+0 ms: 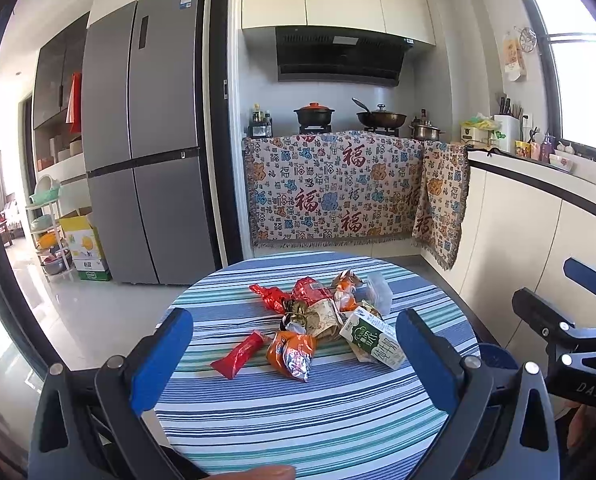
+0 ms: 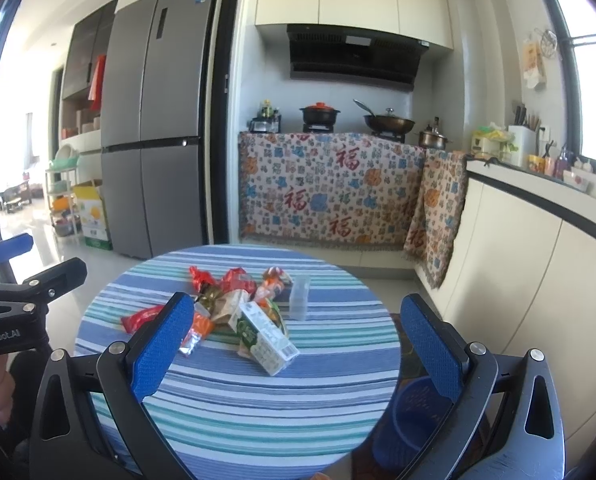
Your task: Collect trash
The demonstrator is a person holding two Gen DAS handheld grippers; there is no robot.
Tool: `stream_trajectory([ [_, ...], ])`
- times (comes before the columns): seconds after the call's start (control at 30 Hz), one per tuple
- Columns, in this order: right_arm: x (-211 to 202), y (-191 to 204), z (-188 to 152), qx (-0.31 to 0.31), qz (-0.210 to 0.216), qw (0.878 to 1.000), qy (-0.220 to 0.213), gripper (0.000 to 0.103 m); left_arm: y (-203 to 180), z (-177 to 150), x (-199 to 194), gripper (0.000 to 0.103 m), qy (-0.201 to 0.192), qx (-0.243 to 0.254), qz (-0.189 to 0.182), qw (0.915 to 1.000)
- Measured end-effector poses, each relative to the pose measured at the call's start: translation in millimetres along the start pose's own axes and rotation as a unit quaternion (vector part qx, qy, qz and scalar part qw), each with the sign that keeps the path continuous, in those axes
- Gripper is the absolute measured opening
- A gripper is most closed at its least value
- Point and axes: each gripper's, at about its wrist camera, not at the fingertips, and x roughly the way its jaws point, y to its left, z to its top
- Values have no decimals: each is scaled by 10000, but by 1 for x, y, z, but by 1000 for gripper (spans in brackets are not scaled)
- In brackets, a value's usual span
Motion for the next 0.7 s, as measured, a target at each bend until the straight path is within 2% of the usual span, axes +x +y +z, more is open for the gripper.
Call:
stream_trajectory([
  [0.37,9,-3,-8,10,93,9999,46,103,2,-10,11,103,50,-112,-101,9999],
  [0.53,11,-1,-10,-25,172,9998,-52,103,-2,-15,12,103,-65,94,150,9998],
  [0.7,21,-1,-21,-61,318,9994,-92,103,-1,-27,22,103,3,128,59,9999],
])
